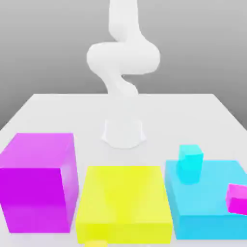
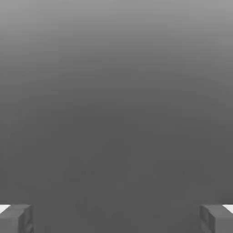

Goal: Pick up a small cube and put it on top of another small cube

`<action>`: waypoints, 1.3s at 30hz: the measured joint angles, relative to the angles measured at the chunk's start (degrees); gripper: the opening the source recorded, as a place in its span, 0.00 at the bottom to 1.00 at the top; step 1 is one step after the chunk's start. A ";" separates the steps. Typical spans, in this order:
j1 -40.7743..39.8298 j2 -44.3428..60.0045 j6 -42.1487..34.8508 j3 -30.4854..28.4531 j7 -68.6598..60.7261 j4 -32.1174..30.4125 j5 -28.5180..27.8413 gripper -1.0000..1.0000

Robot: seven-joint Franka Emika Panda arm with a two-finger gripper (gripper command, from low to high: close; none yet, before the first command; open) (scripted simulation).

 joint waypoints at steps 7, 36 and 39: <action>0.37 14.89 4.21 -1.66 -2.56 0.52 0.34 0.50; -2.78 70.46 24.20 -2.72 -12.50 3.95 4.13 0.00; -2.79 70.46 24.16 -2.70 -12.50 3.95 4.14 0.00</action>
